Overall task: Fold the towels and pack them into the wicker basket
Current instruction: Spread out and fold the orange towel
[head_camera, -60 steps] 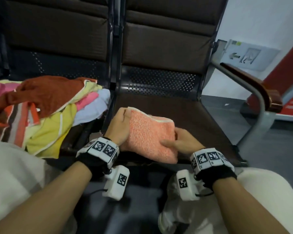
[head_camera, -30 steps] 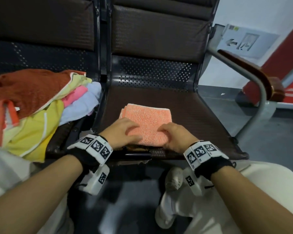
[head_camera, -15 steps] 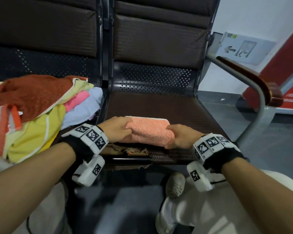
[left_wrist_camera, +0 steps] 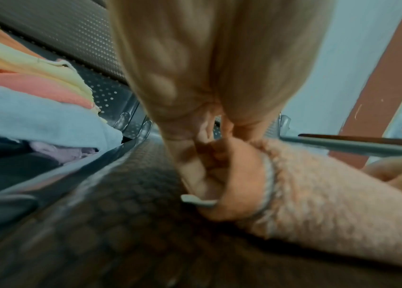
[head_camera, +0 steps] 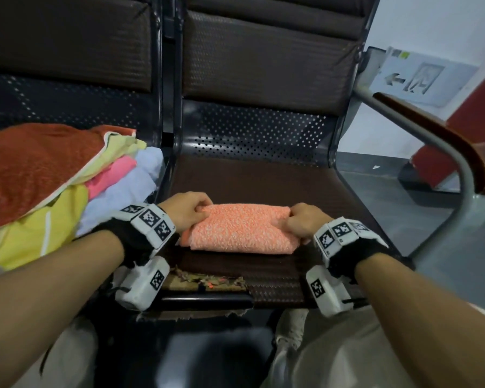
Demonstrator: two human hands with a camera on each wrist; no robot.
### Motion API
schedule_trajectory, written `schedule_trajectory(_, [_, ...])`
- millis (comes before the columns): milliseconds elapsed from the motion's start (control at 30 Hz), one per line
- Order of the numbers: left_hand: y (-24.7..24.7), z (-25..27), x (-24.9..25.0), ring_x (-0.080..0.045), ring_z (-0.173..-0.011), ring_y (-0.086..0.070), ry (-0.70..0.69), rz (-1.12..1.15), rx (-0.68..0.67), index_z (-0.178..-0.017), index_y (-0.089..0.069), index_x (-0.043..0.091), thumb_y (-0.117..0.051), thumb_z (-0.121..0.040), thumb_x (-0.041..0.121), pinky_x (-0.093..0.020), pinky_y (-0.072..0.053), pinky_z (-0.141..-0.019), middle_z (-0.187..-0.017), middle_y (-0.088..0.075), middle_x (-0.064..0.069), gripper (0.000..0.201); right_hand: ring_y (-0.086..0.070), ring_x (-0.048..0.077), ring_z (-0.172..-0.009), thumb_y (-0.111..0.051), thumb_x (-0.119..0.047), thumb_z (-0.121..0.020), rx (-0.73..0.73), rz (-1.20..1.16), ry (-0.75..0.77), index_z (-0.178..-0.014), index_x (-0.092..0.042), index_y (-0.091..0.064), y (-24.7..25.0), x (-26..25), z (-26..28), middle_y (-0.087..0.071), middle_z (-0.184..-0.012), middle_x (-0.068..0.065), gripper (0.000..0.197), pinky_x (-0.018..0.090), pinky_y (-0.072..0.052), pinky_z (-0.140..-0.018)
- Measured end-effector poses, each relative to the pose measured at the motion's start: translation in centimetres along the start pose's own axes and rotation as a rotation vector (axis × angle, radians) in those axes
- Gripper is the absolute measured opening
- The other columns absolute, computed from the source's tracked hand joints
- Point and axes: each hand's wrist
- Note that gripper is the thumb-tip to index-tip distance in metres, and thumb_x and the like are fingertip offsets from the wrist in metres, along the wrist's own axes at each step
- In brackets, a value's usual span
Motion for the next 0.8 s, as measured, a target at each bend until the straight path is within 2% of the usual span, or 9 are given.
schedule_trajectory(100, [-0.3,-0.5,-0.6,-0.011,-0.097,-0.055,-0.007,0.000,-0.040,-0.117,-0.059,0.018,-0.056,-0.093,0.021,-0.022,-0.038,-0.083,-0.112,-0.062,0.000,0.025,-0.059,0.020,-0.070,-0.046,-0.067,-0.086,-0.041,0.179,-0.036,-0.104,-0.011,-0.058,0.1,-0.2,-0.7,-0.066,-0.089,0.007,0.060,0.027,-0.044,-0.067])
schedule_trajectory(233, [-0.4,-0.3,-0.8,-0.010,-0.091,-0.055,-0.014,0.017,-0.060,-0.116,-0.059,0.018,-0.057,-0.092,0.023,-0.023,-0.041,-0.081,-0.105,-0.063,0.000,0.024,-0.055,0.014,-0.058,-0.047,-0.066,-0.086,-0.141,0.037,-0.127,-0.076,-0.013,-0.053,0.1,-0.1,-1.0,-0.056,-0.070,0.001,0.054,0.023,-0.040,-0.051])
schedule_trajectory(300, [-0.5,0.1,-0.6,-0.011,-0.089,-0.058,-0.015,0.029,-0.073,-0.115,-0.059,0.019,-0.058,-0.091,0.023,-0.025,-0.044,-0.081,-0.103,-0.064,0.000,0.024,-0.055,0.017,-0.066,-0.055,-0.052,-0.088,-0.147,-0.149,-0.159,-0.095,-0.010,-0.056,-0.2,-0.3,-0.8,-0.056,-0.083,0.005,0.042,0.024,-0.042,-0.052])
schedule_trajectory(367, [-0.4,0.8,-0.1,-0.013,-0.090,-0.060,-0.014,-0.003,-0.082,-0.115,-0.059,0.020,-0.057,-0.092,0.024,-0.025,-0.046,-0.080,-0.103,-0.065,0.001,0.024,-0.057,0.021,-0.079,-0.061,-0.041,-0.086,-0.111,-0.363,-0.160,-0.119,-0.011,-0.049,-0.2,-0.8,-0.3,-0.055,-0.099,0.007,0.046,0.029,-0.048,-0.059])
schedule_trajectory(400, [-0.1,1.1,0.2,-0.014,-0.094,-0.060,-0.014,-0.043,-0.085,-0.118,-0.058,0.020,-0.054,-0.093,0.027,-0.026,-0.046,-0.082,-0.107,-0.064,0.001,0.026,-0.059,0.024,-0.082,-0.062,-0.038,-0.084,-0.091,-0.444,-0.139,-0.122,-0.010,-0.047,0.2,-1.2,0.2,-0.056,-0.100,0.009,0.049,0.032,-0.052,-0.061])
schedule_trajectory(500, [1.1,2.3,1.2,-0.022,-0.122,-0.052,0.027,-0.117,-0.112,-0.140,-0.037,0.022,-0.033,-0.093,0.055,-0.040,-0.039,-0.104,-0.136,-0.052,-0.004,0.057,-0.067,0.026,-0.068,-0.062,-0.027,-0.083,-0.024,-0.614,0.033,-0.111,-0.005,-0.050,2.6,-3.1,2.1,-0.059,-0.097,0.016,0.038,0.034,-0.056,-0.054])
schedule_trajectory(567, [2.5,3.5,2.6,-0.026,-0.134,-0.040,0.026,-0.049,-0.060,-0.149,-0.013,0.022,-0.025,-0.075,0.075,-0.045,-0.032,-0.110,-0.148,-0.038,-0.010,0.091,-0.065,0.012,-0.052,-0.063,-0.021,-0.084,0.080,-0.578,0.212,-0.092,-0.011,-0.053,4.8,-4.6,4.0,-0.058,-0.087,0.010,0.016,0.020,-0.050,-0.044])
schedule_trajectory(667, [5.2,6.0,5.7,-0.024,-0.142,-0.026,-0.127,0.116,0.150,-0.150,-0.001,0.027,-0.045,-0.054,0.081,-0.047,-0.024,-0.115,-0.155,-0.025,-0.009,0.118,-0.052,0.000,-0.056,-0.068,-0.022,-0.081,0.354,-0.283,0.445,-0.085,-0.018,-0.050,8.3,-6.2,7.7,-0.051,-0.074,-0.006,0.019,0.004,-0.035,-0.042])
schedule_trajectory(800, [8.8,8.1,11.0,-0.019,-0.141,-0.027,-0.283,0.275,0.224,-0.149,0.001,0.035,-0.080,-0.049,0.063,-0.048,-0.030,-0.113,-0.154,-0.024,-0.001,0.131,-0.054,0.003,-0.070,-0.071,-0.015,-0.077,0.458,-0.303,0.640,-0.103,-0.016,-0.053,12.3,-6.4,13.9,-0.057,-0.079,-0.007,0.031,0.009,-0.043,-0.060])
Point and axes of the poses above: each hand's wrist, its own z-axis away from the middle knuckle, its own y-axis out of the back of the hand, x = y × z
